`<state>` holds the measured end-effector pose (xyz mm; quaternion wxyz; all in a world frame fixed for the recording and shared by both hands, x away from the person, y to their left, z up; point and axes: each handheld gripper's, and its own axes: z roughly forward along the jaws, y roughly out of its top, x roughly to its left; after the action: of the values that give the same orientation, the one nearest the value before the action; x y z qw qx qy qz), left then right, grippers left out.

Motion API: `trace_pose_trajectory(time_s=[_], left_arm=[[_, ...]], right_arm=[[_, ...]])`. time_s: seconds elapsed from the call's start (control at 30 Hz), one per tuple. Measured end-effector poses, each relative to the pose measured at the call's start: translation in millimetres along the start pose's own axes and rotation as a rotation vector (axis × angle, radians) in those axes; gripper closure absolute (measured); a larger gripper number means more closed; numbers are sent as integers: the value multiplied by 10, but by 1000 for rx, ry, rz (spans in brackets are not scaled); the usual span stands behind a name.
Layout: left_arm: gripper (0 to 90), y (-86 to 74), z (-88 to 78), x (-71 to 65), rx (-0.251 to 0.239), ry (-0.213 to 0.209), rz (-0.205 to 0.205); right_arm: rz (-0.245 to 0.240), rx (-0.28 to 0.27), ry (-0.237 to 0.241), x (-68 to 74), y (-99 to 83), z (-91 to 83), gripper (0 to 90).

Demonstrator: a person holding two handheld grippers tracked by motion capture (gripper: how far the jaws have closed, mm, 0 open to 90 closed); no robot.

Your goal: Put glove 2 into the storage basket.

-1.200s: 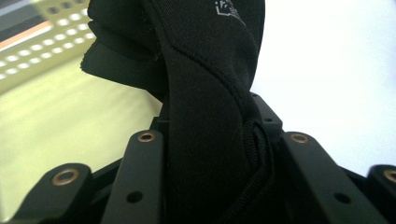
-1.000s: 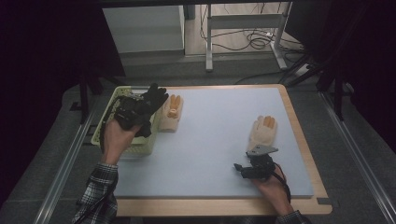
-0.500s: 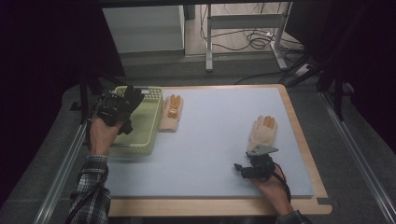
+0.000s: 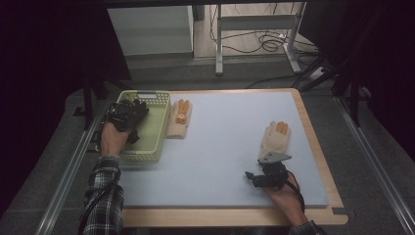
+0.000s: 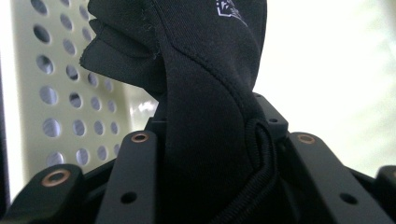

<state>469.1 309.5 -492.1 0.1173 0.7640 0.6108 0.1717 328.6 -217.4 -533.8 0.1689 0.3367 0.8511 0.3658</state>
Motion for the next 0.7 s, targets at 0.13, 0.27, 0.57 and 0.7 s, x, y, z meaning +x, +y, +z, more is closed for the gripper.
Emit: trace_pose_trajectory(time_s=[0.13, 0.27, 0.57, 0.7], left_arm=[[567, -13, 116, 63, 38, -16, -28], [380, -32, 187, 95, 56, -14, -45], [84, -39, -81, 141, 12, -87, -47], [87, -74, -260, 209, -51, -99, -57]], right_arm=[[0, 0, 1, 0, 0, 0, 276], [0, 0, 1, 0, 0, 0, 275], [0, 0, 1, 0, 0, 1, 275], [-1, 1, 1, 0, 0, 0, 275]])
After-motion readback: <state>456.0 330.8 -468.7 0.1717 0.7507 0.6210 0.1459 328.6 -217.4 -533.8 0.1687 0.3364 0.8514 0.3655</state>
